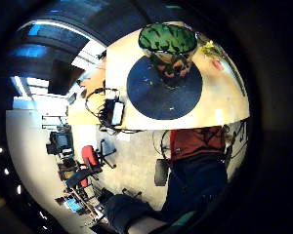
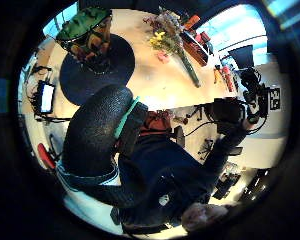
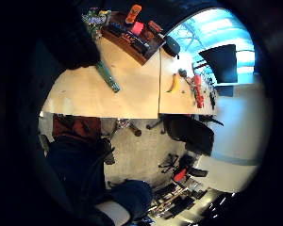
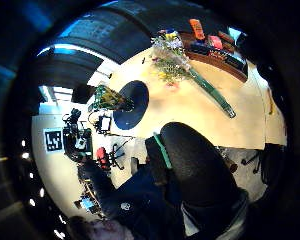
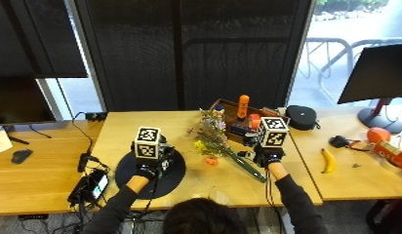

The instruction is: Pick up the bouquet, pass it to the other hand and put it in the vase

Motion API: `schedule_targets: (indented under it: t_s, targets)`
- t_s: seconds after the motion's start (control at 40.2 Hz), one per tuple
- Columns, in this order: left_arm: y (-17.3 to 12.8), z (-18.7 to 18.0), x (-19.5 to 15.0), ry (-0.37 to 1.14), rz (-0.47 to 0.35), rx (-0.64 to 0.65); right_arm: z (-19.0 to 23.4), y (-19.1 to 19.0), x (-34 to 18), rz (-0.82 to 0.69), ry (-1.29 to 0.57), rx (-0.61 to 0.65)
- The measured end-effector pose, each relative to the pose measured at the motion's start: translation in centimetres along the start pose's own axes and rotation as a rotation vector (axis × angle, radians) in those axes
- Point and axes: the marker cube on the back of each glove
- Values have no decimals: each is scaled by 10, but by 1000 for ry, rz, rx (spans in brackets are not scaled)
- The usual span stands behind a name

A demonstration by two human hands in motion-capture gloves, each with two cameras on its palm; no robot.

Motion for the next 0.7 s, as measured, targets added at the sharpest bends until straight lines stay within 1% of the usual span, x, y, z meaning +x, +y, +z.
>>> schedule_targets:
  t_s: [0.149,0.323,0.447,0.522,0.621,0.696]
  targets:
    - [1,0,-4,-16,5,-2,1,-17,13,40,-82,-33]
    - [3,-2,-10,-50,-2,12,-14,-36,28,112,-151,3]
    - [-4,-1,-13,-36,-23,9,-16,-51,39,168,-244,1]
    - [-5,-1,-13,-27,-20,9,-16,-58,42,213,-290,-4]
    - [-6,1,-12,-23,-1,17,-12,-69,47,266,-313,-25]
    - [-6,1,-14,-29,-2,30,-9,-76,50,303,-296,-32]
